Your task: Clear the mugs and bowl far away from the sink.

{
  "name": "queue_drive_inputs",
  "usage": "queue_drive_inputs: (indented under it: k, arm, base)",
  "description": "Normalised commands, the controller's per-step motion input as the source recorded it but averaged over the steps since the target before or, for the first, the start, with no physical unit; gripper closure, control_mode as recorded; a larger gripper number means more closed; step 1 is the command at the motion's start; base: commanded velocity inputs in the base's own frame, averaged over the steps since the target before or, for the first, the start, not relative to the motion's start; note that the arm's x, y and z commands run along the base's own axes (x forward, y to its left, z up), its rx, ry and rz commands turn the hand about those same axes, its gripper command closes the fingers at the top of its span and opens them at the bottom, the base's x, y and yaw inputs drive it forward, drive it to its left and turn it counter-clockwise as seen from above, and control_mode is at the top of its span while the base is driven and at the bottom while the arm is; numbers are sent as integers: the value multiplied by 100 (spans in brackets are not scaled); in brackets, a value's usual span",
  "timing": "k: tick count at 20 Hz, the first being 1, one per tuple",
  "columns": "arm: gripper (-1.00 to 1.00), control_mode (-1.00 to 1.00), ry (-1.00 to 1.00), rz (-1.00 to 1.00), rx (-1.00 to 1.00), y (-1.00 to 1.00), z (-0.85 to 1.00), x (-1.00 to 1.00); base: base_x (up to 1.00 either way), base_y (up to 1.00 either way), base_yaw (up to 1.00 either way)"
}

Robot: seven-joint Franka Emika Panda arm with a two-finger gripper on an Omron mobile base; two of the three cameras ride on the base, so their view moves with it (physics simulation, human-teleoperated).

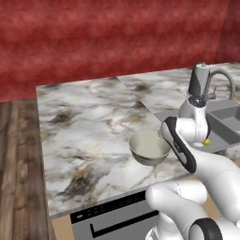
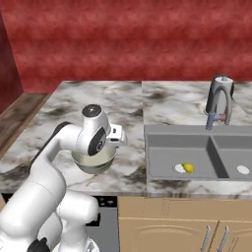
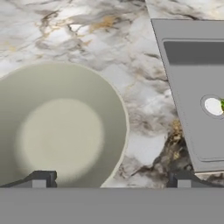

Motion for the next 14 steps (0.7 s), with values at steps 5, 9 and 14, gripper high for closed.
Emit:
queue_drive_inputs:
  k: [5,9,14]
  arm:
    - [-100,-100,0,0,0,2,-20,10]
    - [-100,-100,0,0,0,0,-16,19]
    - [-100,-100,0,0,0,0,-14,20]
  base:
    - [0,0,0]
    - [0,0,0]
    - [0,0,0]
